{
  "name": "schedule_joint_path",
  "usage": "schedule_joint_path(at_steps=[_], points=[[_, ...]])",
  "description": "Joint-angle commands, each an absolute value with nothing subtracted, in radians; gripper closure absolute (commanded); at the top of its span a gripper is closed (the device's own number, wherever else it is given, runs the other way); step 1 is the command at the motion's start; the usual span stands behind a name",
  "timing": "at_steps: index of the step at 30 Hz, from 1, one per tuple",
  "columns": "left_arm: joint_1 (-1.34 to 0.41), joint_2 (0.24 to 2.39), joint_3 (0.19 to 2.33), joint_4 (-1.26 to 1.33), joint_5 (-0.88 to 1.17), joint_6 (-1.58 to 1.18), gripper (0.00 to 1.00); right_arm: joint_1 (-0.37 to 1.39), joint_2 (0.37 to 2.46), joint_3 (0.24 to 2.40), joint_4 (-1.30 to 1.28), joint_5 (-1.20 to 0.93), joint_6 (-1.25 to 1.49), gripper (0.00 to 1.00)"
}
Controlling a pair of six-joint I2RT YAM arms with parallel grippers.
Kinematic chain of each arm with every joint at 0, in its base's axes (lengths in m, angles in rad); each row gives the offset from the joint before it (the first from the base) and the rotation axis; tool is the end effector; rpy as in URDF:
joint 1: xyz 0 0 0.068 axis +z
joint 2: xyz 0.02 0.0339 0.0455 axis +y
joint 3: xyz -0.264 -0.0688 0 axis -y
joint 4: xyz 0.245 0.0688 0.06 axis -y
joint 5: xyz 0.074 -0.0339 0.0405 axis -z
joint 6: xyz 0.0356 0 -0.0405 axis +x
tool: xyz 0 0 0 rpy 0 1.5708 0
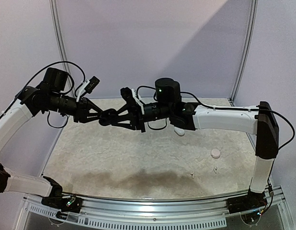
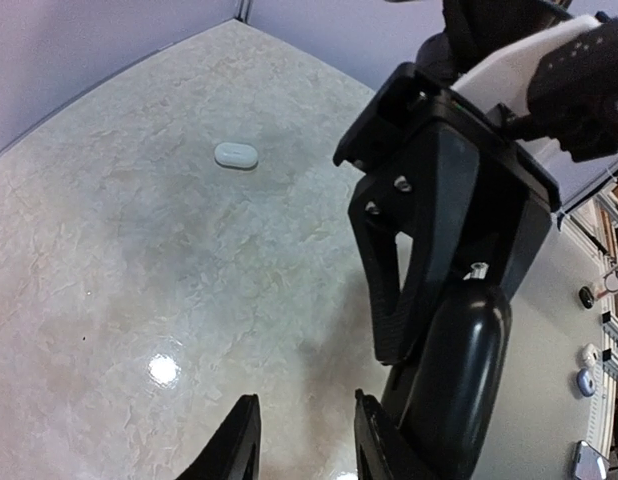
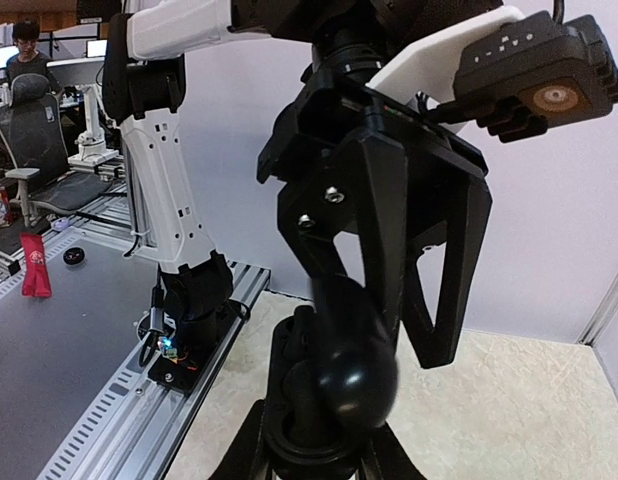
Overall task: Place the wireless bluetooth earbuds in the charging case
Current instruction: Close the charging case with the earbuds inside, then place the charging case with the earbuds at the center of the board.
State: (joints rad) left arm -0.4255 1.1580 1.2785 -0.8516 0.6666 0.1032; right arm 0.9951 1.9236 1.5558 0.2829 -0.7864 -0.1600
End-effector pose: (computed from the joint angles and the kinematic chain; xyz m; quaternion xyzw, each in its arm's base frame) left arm 0.1968 -0.1133 0.3763 0.3542 0.7981 -0.3567 0.3323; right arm 0.2294 0.3997 0.3207 -0.5886 0.4284 0.5113 0.4567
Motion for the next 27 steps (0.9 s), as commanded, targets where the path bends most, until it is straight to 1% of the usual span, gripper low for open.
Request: schedule_joint_path(at_steps=[1,9,12,13,15,18,19,21,24,27], points=[[-0.466,1.163,1.31,-0.891,0.667,0.171,0.67,0.999,1.952,1.595,0.273,-0.763,-0.145,1.0],[-0.485,1.138,1.333,-0.969,0.618,0.278,0.68,0.993,1.973,1.623,0.207,-0.717,-0.134,1.0],[-0.485,1.12,1.337,-0.991,0.591,0.296,0.67,0.981,1.975,1.621,0.21,-0.696,-0.094,1.0],[-0.481,1.112,1.345,-0.991,0.566,0.289,0.65,0.974,1.976,1.621,0.21,-0.681,-0.073,1.0],[-0.456,1.097,1.361,-0.984,0.502,0.253,0.55,0.941,1.984,1.621,0.19,-0.627,0.059,1.0],[-0.366,1.061,1.353,-0.936,0.424,0.172,0.35,0.879,2.013,1.603,0.127,-0.529,0.253,1.0],[-0.337,1.044,1.337,-0.912,0.402,0.14,0.28,0.865,2.027,1.597,0.098,-0.485,0.356,1.0],[-0.297,1.009,1.289,-0.872,0.369,0.08,0.18,0.846,2.065,1.606,0.013,-0.422,0.479,1.0],[-0.259,0.961,1.211,-0.842,0.355,0.007,0.1,0.828,2.148,1.632,-0.084,-0.434,0.644,1.0],[-0.225,0.933,1.156,-0.826,0.389,-0.056,0.08,0.822,2.211,1.638,-0.086,-0.473,0.797,1.0]])
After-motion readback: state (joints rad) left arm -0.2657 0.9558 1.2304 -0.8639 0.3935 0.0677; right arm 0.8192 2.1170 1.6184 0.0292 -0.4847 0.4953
